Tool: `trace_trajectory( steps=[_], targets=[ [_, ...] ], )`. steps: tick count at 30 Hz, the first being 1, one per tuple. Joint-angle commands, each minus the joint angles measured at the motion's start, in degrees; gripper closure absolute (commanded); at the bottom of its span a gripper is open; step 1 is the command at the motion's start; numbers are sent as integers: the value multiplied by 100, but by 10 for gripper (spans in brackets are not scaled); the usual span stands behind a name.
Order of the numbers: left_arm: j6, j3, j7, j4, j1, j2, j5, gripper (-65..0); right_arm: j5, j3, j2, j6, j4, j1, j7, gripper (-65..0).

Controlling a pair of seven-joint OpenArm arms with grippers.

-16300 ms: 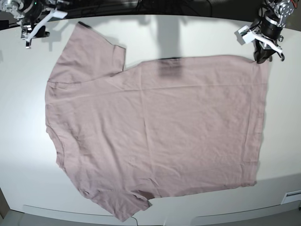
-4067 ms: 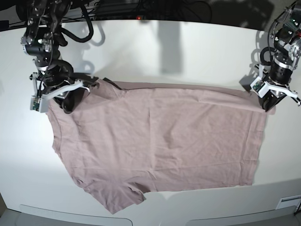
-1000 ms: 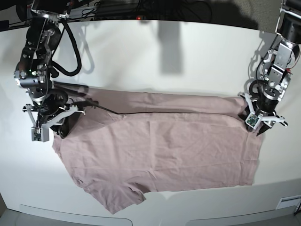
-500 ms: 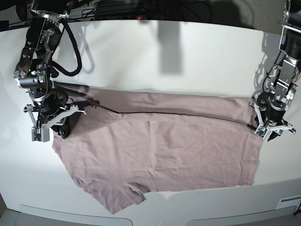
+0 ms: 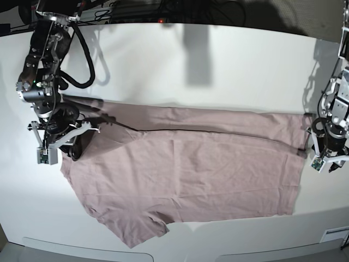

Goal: Fold the T-shirt properly
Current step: 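Lower the folded edge and open both grippers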

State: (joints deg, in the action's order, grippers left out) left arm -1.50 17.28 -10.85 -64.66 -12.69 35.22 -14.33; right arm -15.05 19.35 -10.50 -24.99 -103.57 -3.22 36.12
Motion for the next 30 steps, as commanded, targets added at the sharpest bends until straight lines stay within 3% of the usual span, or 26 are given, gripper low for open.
trace_trajectory(
  steps=[1,5,9,14,22,26,27,30],
  targets=[
    [-55,-35,13,-181,79,87,-15,-217,-50,13,-74,-33,-96,83,-155,0],
    [-44,-33,212,-551,796,-9,55,-217,-55,13,-74,-33,-96,85,-160,0],
    [-37,-35,667,-702,1279,-286,953,-217,-50,13,-76,-33,-96,83,-166,0],
    [-39,-35,767,-699,1349,-597,787,-217,-11,13,-74,-33,-96,83,-225,0],
    [-39,-35,592,-699,1384,-629,778,-217,634,13,-76,-33,-92,85,-708,0],
    [-39,-35,599,-699,1399,-632,772,-217,632,13,-76,-35,-92,166,-809,0],
    [-37,-35,599,-699,1399,-632,769,-217,634,13,-76,-37,-90,197,-815,-13],
    [-39,-35,614,-699,1399,-632,767,-216,634,13,-76,-37,-59,262,-920,-208]
  ],
)
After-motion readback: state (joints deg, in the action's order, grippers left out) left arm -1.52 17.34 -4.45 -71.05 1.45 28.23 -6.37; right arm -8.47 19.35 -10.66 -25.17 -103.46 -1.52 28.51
